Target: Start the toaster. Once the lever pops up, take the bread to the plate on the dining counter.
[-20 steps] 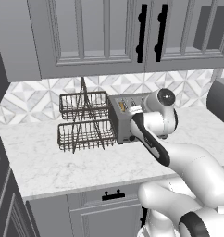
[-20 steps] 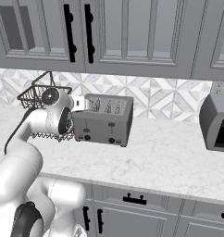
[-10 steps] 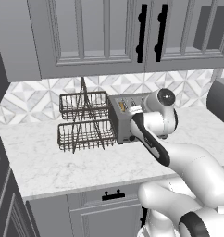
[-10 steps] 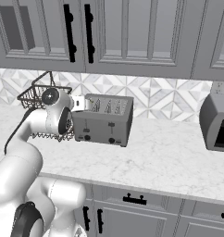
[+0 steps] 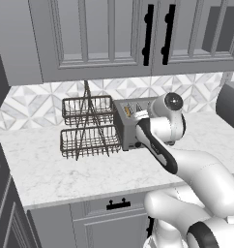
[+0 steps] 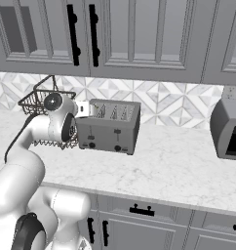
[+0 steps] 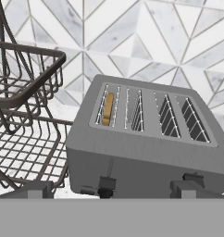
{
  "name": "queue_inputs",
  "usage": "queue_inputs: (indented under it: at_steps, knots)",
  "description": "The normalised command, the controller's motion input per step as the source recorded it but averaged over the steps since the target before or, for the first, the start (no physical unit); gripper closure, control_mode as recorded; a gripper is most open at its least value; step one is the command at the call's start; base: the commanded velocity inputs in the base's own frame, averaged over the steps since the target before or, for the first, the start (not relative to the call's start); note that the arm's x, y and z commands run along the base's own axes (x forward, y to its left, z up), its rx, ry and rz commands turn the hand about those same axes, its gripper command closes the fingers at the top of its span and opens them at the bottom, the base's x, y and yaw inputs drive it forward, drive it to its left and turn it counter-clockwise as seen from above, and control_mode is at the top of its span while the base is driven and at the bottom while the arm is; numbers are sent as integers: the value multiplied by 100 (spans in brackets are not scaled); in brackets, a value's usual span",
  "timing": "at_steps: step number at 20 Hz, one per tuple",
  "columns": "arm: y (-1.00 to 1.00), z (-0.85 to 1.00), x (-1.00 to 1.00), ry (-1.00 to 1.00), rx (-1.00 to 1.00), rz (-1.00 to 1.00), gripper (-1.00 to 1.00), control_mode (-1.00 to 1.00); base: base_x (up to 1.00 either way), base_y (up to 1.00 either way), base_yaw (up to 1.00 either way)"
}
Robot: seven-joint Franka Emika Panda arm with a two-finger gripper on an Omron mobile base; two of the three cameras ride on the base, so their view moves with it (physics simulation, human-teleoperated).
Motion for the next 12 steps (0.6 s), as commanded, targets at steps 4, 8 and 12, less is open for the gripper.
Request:
queue_inputs:
  at_steps: [4,8,12]
  knots:
    - [0,0,0,0,0,0,-100,-100,0,0,0]
    - [0,0,0,0,0,0,-100,-100,0,0,0]
    - [0,0,0,0,0,0,-100,-100,0,0,0]
